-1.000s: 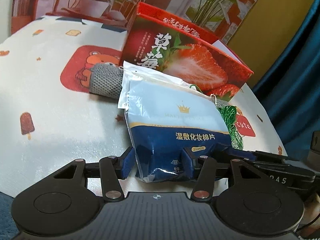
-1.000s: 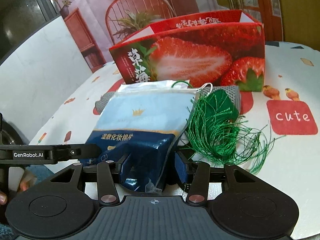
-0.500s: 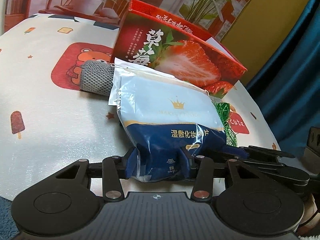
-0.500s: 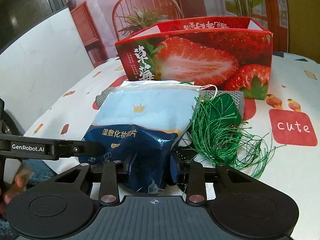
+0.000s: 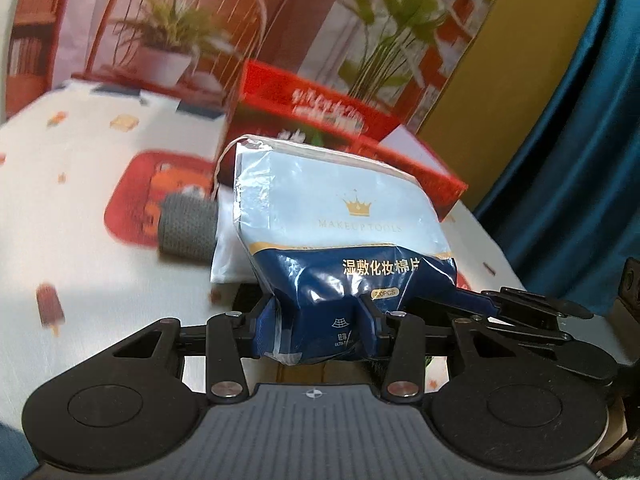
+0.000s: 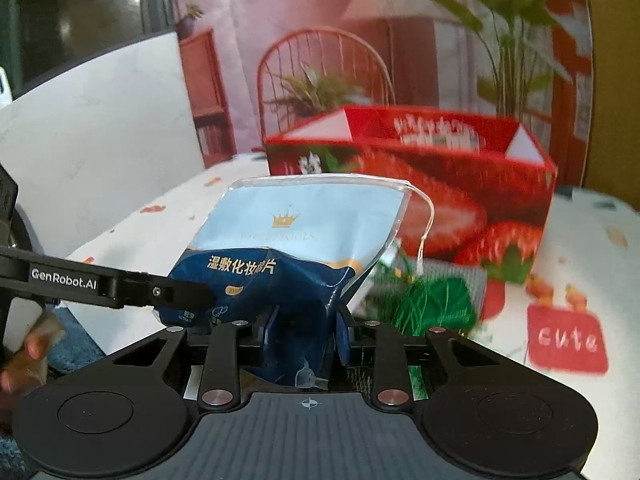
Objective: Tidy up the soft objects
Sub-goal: 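Lift the cotton pad bag with both grippers and carry it over the box, then lower the bag into the box and open both grippers, then move both grippers down to the green tasseled pouch, then close both grippers on the green tasseled pouch, then lift the green pouch with both grippers and carry it over the box, then open both grippers to drop the green pouch into the box, then move both grippers down to the black gloves beside the white packet, then close both grippers on the black white-tipped gloves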
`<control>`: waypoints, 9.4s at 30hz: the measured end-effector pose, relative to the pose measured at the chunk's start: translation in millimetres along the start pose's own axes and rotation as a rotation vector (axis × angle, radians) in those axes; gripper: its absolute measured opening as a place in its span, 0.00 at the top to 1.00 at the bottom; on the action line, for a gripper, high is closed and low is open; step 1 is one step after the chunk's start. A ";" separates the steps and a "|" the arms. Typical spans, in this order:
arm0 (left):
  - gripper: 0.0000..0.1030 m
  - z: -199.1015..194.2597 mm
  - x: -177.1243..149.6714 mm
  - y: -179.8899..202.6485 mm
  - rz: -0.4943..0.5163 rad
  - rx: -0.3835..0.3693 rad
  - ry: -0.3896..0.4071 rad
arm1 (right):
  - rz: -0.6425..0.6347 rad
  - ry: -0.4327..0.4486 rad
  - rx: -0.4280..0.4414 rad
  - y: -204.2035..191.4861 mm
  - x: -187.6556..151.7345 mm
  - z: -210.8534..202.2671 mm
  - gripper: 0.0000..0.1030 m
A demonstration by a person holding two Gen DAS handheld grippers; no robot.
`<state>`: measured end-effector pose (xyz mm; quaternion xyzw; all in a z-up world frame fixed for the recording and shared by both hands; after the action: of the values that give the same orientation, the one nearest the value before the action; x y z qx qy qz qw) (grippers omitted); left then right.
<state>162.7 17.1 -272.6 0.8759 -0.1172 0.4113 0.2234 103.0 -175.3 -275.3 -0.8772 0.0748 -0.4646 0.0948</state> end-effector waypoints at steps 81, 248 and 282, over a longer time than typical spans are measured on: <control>0.47 39.9 70.9 23.0 0.158 0.100 0.068 | 0.161 0.218 -0.115 93.8 83.2 14.6 0.72; 0.56 35.9 90.8 -10.3 0.090 0.104 0.032 | 0.025 0.253 -0.005 87.8 113.7 21.2 0.57; 0.47 53.1 -11.5 -34.3 -0.046 0.107 -0.091 | 0.034 -0.084 -0.103 50.3 -37.7 45.9 0.21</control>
<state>204.3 21.4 -321.5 0.9069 -0.0850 0.3713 0.1800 117.9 -211.4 -342.6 -0.8982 0.1093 -0.4215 0.0606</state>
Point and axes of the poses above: each gripper's, at about its wrist camera, not at the fingertips, and z roughly the way its jaws point, y to its right, x to its top, the point moved 3 cm from there along z, roughly the way its jaws point, and after that the axes turned 5 degrees about z, right-handed, at the moved point
